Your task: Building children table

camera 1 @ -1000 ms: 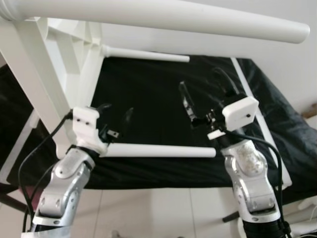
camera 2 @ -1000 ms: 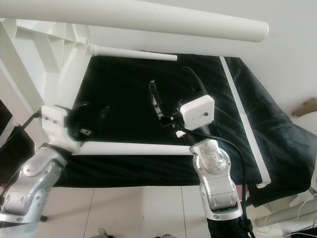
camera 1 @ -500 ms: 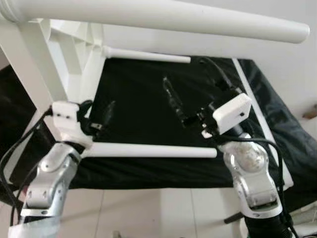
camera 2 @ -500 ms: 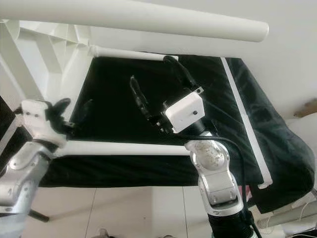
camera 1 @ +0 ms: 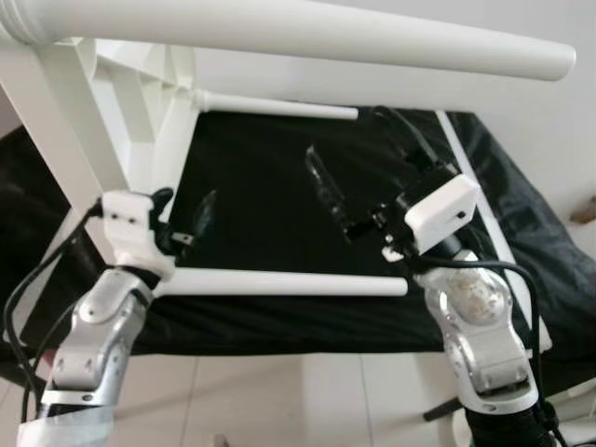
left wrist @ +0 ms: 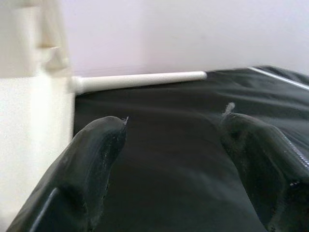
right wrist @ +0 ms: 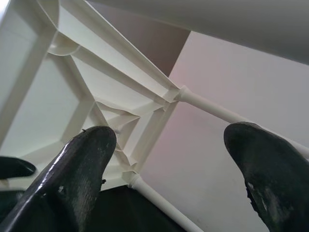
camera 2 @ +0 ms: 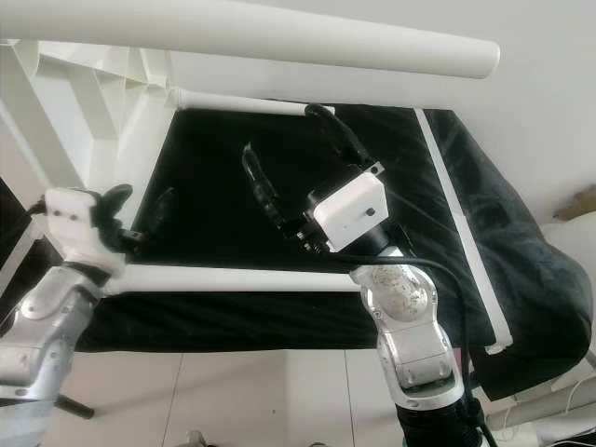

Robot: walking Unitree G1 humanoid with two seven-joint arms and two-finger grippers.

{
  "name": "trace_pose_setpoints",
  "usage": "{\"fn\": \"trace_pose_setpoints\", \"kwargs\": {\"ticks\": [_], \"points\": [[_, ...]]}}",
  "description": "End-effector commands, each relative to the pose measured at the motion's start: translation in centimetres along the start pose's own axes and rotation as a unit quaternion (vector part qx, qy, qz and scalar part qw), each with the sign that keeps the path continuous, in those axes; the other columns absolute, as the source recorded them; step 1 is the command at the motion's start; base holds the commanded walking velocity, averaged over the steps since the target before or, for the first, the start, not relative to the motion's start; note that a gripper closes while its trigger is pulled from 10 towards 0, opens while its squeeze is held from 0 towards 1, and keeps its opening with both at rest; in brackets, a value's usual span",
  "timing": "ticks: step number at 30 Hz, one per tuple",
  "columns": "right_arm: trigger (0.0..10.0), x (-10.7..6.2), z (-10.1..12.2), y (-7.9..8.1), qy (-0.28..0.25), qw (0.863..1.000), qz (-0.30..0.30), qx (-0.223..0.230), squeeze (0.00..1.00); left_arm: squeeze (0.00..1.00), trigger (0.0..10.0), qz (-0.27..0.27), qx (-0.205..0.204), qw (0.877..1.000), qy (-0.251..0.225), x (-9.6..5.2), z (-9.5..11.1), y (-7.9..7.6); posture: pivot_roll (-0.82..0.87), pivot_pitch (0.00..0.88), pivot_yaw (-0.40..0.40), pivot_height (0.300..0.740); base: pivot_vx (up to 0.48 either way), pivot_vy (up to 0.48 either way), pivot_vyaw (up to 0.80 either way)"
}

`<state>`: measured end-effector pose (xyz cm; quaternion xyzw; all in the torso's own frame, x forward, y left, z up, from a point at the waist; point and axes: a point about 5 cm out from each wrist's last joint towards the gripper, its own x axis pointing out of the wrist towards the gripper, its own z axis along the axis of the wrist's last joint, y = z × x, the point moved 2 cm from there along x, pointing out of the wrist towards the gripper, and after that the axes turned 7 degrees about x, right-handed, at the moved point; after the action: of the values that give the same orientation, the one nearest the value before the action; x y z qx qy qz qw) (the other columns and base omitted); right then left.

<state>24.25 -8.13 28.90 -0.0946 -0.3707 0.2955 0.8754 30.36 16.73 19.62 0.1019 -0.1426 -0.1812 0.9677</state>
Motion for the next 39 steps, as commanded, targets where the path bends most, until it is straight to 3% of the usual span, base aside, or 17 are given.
{"fn": "trace_pose_setpoints", "kwargs": {"ticks": [1,8,12,16,19,27,30,32,37,39], "points": [[10.0,-0.2,0.5,0.3,-0.002,1.000,0.014,0.007,0.00,0.00,10.0,-0.057,0.012,0.998,0.001,-0.1,-0.5,-1.5,0.00,0.053,-0.014,0.740,0.000,0.000,0.00],[10.0,-0.6,0.6,1.1,0.020,0.997,0.063,0.030,0.00,0.00,10.0,-0.050,0.026,0.998,0.013,0.1,-0.9,-1.0,-0.01,0.062,0.003,0.740,0.000,0.000,0.00],[10.0,-1.1,1.1,0.8,0.023,0.996,0.080,0.023,0.00,0.00,10.0,-0.042,0.036,0.998,0.028,0.5,-1.4,-0.5,-0.02,0.070,0.020,0.740,0.000,0.000,0.00],[10.0,-1.6,1.3,0.4,0.028,0.994,0.102,-0.012,0.00,0.00,10.0,-0.044,0.048,0.997,0.034,0.9,-1.6,-0.4,-0.03,0.078,0.045,0.740,0.000,0.000,0.00],[10.0,-2.2,1.6,0.2,0.013,0.992,0.104,-0.067,0.00,0.00,10.0,-0.055,0.058,0.996,0.036,1.3,-1.7,-0.4,-0.03,0.080,0.065,0.740,0.000,0.000,0.00],[10.0,-2.9,1.2,0.8,0.015,0.994,0.082,-0.076,0.00,0.00,10.0,-0.060,0.062,0.996,0.035,2.0,-1.7,-0.1,-0.03,0.083,0.075,0.740,0.000,0.000,0.00],[10.0,-3.4,0.9,0.9,0.012,0.990,0.071,-0.119,0.00,0.00,10.0,-0.060,0.063,0.996,0.035,2.1,-1.7,-0.1,-0.03,0.089,0.077,0.740,0.000,0.000,0.00],[10.0,-3.4,0.9,0.9,0.012,0.990,0.071,-0.119,0.00,0.00,10.0,-0.060,0.063,0.996,0.035,2.1,-1.7,-0.1,-0.03,0.089,0.077,0.740,0.000,0.000,0.00],[10.0,-2.5,0.7,0.0,-0.020,0.973,0.009,-0.231,0.00,0.00,10.0,-0.060,0.060,0.996,0.037,2.3,-2.0,-0.4,-0.03,0.101,0.062,0.740,0.000,0.000,0.00],[10.0,-2.0,0.7,0.0,-0.028,0.971,0.006,-0.239,0.00,0.00,10.0,-0.060,0.060,0.996,0.036,2.4,-2.0,-0.5,-0.02,0.102,0.060,0.740,0.000,0.000,0.00]]}}
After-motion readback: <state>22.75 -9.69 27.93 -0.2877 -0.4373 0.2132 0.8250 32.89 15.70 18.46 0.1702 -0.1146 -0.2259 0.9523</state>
